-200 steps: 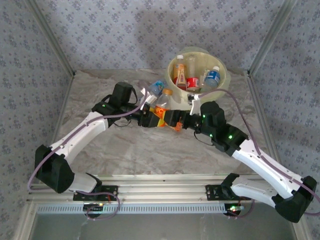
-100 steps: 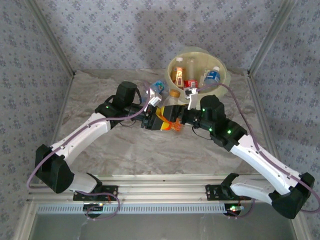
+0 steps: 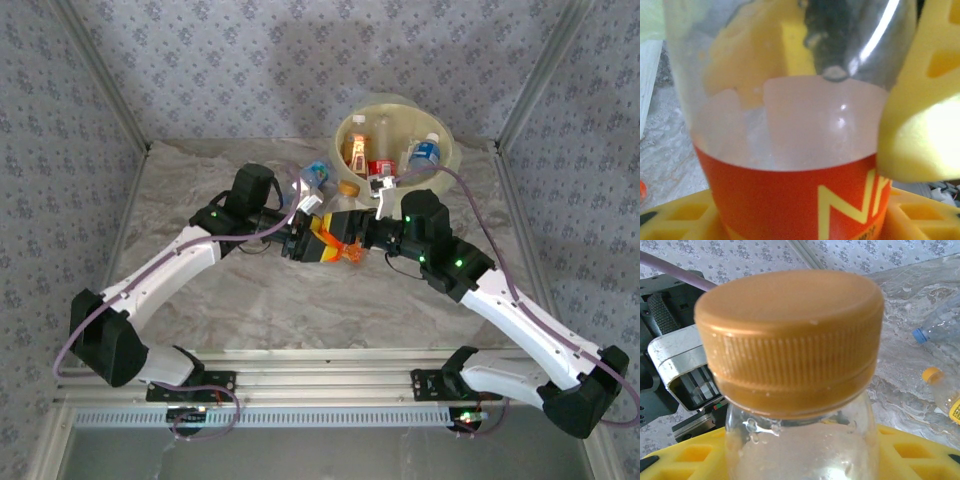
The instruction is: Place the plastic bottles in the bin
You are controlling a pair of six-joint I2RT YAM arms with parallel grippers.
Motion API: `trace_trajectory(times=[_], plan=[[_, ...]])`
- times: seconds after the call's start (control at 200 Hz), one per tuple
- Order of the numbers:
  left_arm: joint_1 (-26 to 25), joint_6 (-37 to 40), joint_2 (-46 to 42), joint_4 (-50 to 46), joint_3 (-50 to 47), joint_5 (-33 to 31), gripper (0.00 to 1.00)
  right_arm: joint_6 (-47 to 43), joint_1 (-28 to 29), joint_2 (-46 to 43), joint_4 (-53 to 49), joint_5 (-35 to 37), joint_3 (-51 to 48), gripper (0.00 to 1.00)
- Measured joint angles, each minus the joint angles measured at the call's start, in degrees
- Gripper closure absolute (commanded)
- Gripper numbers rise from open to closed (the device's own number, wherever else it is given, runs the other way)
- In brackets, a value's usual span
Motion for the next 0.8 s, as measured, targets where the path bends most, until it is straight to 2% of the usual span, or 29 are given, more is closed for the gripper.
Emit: trace_trajectory(times=[0.05,0.075,0.09,0.335,0.595,0.799], plan=[[-0.02,0.13,-0.28,0.02,-0.02,-0.61,0.13,-0.02,0.00,0.00,-0.63,0.02,0.37,0.47],[0.00,0.42,-0.50,0.11,-0.02,-0.92,0.02,-0.17,-0.04,0.00,-1.07,0.09,0.68,0.47],[-0.02,-0.04,-0.57,0.07,-0.02,-1.07,0.01,-0.48,-0.04,0.00,-1.55,0.22,0.96,0.47],[0.02,0.72,-4.44,0.00,-0.02,-4.31,0.00,-6.01,-1.79,-0.59,-11.56,3.56,9.92,0.47],[0.02,1.22,-8.96,0.22,-0.87,-12.57,0.00,-14.32,-11.56,0.72,-24.02,6.93,25.16,0.47],[0.02,1.22,-12.31,2.19,-3.87,-17.42,0.00,-19.43,-17.99,7.06,-31.08,9.42,36.24,0.47]])
